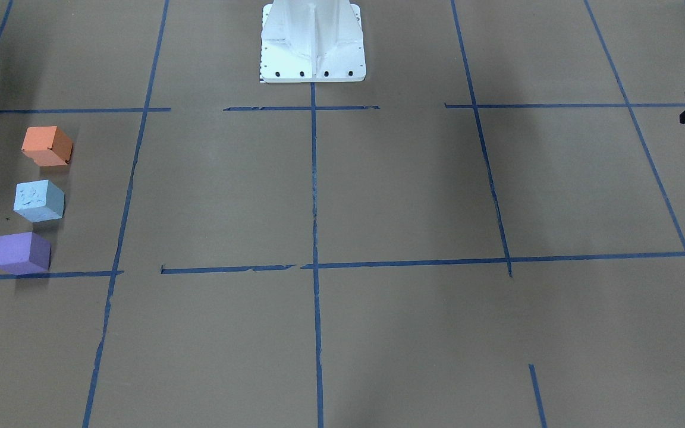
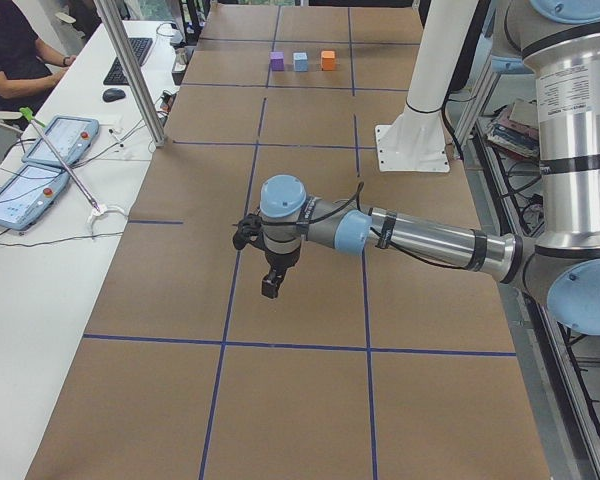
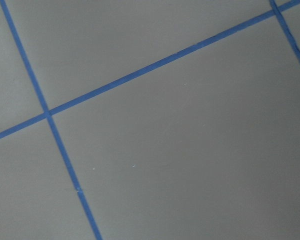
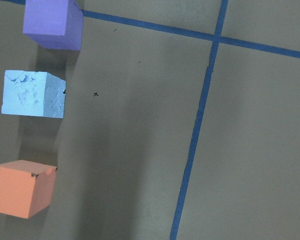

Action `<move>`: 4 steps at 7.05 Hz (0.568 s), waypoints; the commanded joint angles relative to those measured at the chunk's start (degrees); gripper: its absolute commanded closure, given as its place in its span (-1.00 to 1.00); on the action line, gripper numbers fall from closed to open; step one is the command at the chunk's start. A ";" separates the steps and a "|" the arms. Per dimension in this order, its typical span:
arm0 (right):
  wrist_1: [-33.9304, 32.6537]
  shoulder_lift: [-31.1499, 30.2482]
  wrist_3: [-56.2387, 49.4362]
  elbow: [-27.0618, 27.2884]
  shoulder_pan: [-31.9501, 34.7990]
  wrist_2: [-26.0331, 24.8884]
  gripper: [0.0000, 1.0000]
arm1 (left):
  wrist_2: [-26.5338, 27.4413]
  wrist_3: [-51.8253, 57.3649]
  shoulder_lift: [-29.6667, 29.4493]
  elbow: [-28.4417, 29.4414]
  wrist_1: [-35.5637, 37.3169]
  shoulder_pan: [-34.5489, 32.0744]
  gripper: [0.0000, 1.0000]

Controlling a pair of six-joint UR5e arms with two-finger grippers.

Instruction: Place blue block between orange and purple blocks

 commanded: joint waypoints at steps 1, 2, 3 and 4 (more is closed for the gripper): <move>-6.75 3.37 -3.95 -0.11 0.69 -0.90 -1.00 | -1.09 1.23 0.06 0.19 6.80 -1.88 -1.00; -6.76 3.63 -3.95 -0.20 0.69 -2.30 -1.00 | -1.09 1.23 0.93 -0.78 9.03 -2.14 -1.00; -6.76 3.55 -3.95 -0.47 0.86 -3.09 -1.00 | -1.09 0.80 1.11 -0.96 9.14 -2.75 -1.00; -6.76 3.64 -3.95 -1.08 0.86 -3.97 -1.00 | -1.09 0.88 1.46 0.17 9.14 -3.63 -1.00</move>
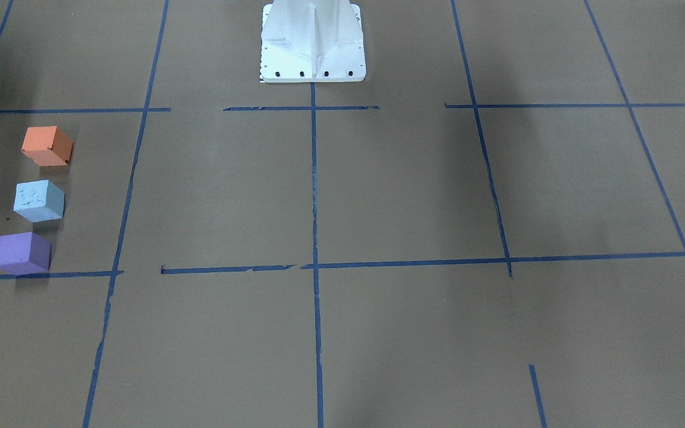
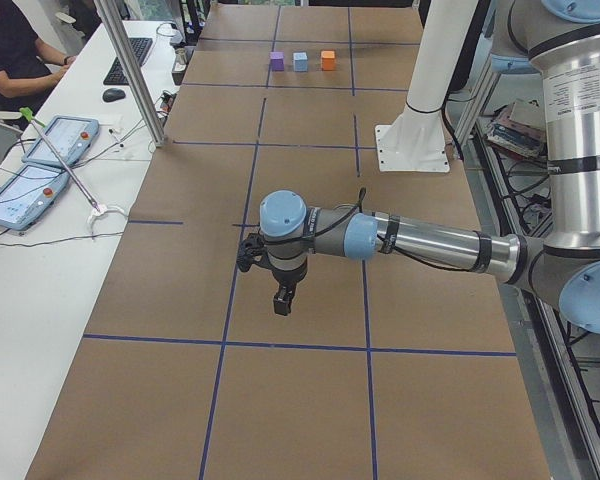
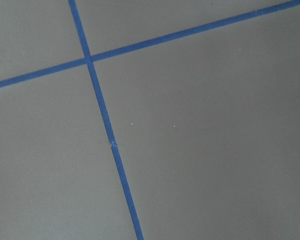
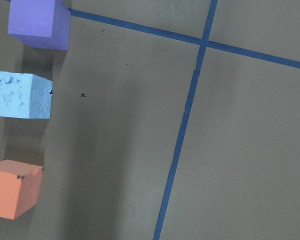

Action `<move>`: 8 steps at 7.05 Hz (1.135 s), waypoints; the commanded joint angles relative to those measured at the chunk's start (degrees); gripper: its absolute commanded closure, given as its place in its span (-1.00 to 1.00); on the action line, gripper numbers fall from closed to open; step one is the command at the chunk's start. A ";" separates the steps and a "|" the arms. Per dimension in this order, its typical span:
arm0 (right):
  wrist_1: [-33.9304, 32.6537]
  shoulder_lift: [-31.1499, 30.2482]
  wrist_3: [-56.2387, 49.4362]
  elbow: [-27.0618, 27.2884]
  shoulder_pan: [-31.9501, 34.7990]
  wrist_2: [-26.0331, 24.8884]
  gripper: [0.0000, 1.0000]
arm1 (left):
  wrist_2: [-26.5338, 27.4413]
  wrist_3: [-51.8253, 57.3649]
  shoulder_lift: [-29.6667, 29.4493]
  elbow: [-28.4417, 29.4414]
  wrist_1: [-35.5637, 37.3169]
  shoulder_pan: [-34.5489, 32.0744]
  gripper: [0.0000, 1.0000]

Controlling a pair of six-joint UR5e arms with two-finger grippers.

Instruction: Place blue block between orange and purple blocks

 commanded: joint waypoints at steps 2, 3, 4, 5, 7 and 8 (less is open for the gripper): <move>-0.09 -0.32 -0.05 -0.15 0.15 -0.42 -1.00 | -0.19 -0.06 2.26 1.10 -0.04 -1.01 -1.00; -0.09 0.11 0.04 -0.32 0.07 -0.50 -1.00 | -0.71 -0.07 2.44 1.37 -0.30 -1.28 -1.00; 0.00 0.12 0.13 -0.15 0.06 -0.42 -1.00 | -1.50 -0.15 2.35 1.46 -0.47 -2.67 -1.00; 0.00 0.12 0.04 -0.23 0.06 -0.41 -1.00 | -1.59 -0.07 2.18 0.59 -0.56 -3.12 -1.00; 0.09 0.12 0.57 -0.58 0.06 -0.59 -1.00 | -1.24 0.02 1.21 0.49 -0.56 -4.09 -1.00; 0.26 0.12 0.83 -0.93 0.06 -0.24 -1.00 | -1.16 -0.24 1.21 -0.29 -0.56 -4.26 -1.00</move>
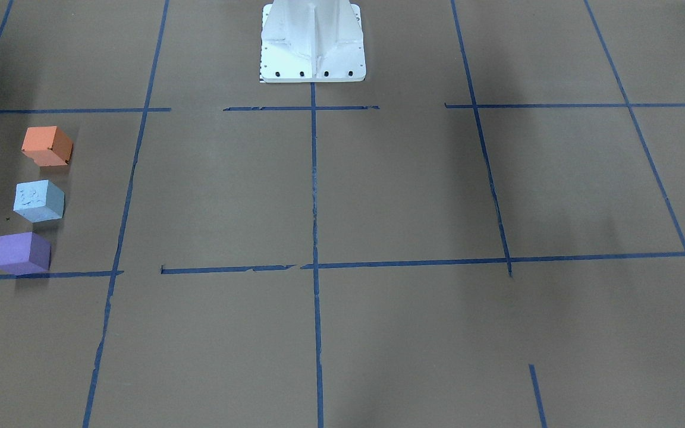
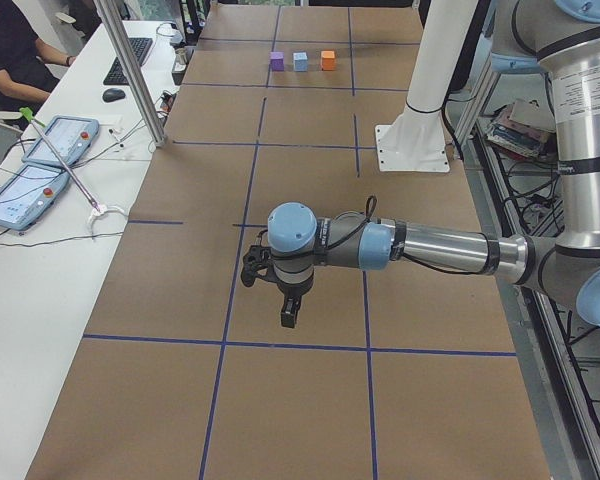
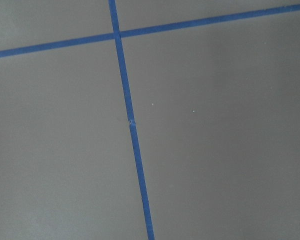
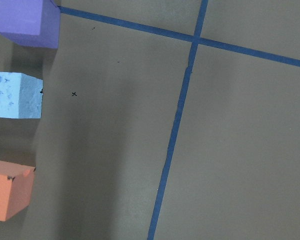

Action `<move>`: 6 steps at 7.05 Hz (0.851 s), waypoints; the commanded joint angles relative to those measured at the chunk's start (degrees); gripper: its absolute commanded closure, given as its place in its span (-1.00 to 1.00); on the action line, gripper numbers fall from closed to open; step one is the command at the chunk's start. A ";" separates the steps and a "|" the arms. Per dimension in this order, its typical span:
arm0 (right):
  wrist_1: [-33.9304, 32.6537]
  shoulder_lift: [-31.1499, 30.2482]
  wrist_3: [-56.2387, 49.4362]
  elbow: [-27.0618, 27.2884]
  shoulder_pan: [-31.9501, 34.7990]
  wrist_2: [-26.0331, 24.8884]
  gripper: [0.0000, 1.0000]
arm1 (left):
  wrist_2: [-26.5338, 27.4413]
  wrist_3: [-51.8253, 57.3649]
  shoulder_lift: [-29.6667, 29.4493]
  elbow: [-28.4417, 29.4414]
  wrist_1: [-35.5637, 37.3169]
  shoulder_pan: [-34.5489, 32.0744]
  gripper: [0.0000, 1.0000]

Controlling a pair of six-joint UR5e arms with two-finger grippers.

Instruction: Place blue block between orange and purple blocks

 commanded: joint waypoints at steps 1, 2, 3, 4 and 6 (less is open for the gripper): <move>0.34 0.00 0.38 -0.45 0.00 0.21 -1.00 | 0.30 0.02 0.06 -0.44 0.08 -0.38 -1.00; 0.34 0.00 0.30 -0.80 0.00 -0.05 -1.00 | 0.30 0.11 0.67 0.43 0.08 -0.38 -1.00; 0.34 -0.17 0.38 -0.81 0.00 0.12 -1.00 | 0.13 -0.15 0.41 0.26 -0.01 -0.29 -1.00; 0.43 -0.08 0.47 -0.81 0.00 0.21 -1.00 | 0.13 -0.06 -0.02 0.44 0.08 -0.29 -1.00; 0.43 -0.26 0.38 -0.72 0.00 0.13 -1.00 | -0.05 0.11 -0.12 0.18 0.17 -0.29 -1.00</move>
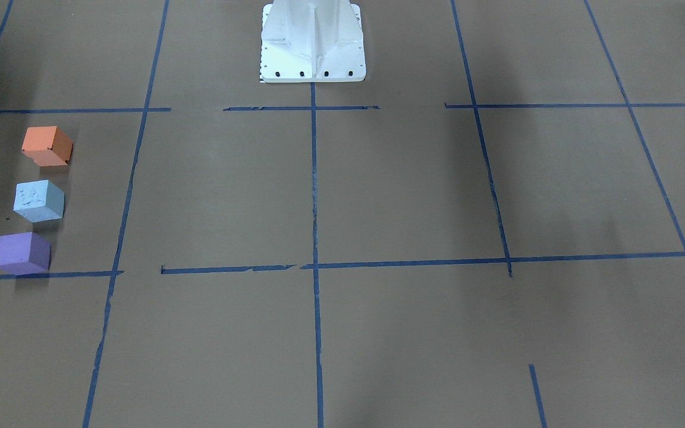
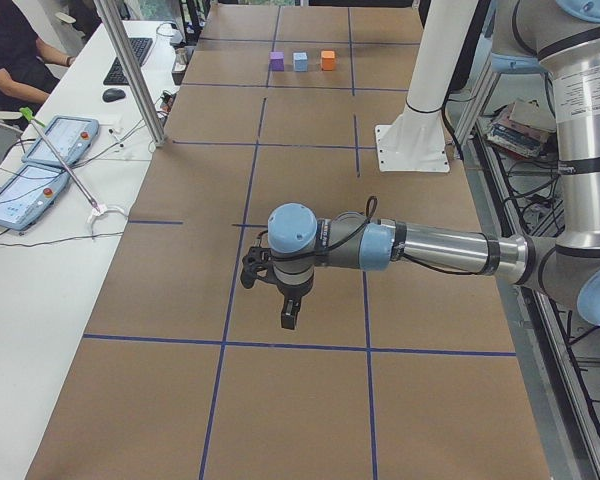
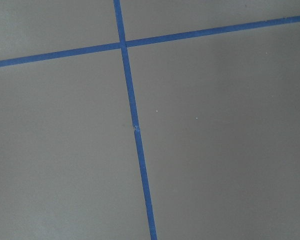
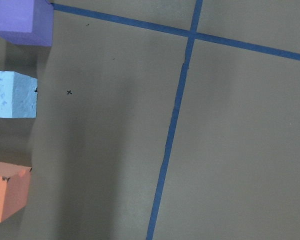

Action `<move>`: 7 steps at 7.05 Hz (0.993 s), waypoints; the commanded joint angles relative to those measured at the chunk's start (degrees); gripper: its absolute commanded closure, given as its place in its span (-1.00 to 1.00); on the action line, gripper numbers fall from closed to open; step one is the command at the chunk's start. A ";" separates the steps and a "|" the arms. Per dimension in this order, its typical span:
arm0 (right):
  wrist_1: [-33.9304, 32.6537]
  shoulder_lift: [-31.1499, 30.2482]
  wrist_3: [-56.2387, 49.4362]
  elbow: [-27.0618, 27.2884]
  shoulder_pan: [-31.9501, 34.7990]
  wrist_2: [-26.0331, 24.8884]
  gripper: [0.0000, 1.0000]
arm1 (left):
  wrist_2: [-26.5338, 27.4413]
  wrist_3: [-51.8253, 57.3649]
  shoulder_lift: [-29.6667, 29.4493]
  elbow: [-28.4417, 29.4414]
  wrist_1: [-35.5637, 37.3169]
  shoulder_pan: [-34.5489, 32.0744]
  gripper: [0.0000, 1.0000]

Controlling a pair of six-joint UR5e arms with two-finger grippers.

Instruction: Place blue block between orange and purple blocks

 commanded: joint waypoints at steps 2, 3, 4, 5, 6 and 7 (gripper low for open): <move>0.10 -0.03 -0.23 0.07 0.00 -0.11 -1.00 | 0.08 0.19 0.10 -0.04 0.12 0.00 -1.00; 0.10 -0.12 -0.23 0.07 0.00 -0.11 -1.00 | 0.25 0.10 0.01 0.13 0.13 0.00 -1.00; 0.01 -0.03 -0.23 -0.11 0.00 -0.11 -1.00 | 0.25 0.01 0.01 0.48 0.04 0.00 -1.00; 0.01 -0.03 -0.15 -0.02 0.00 -0.02 -1.00 | 0.16 0.01 -0.08 0.48 0.04 0.00 -1.00; 0.01 -0.03 -0.23 -0.45 0.00 -0.11 -1.00 | 0.16 0.01 -0.16 0.66 0.04 0.00 -1.00; 0.01 -0.03 -0.67 -0.72 -0.09 -0.28 -1.00 | 0.08 0.01 -0.25 0.75 -0.05 0.00 -1.00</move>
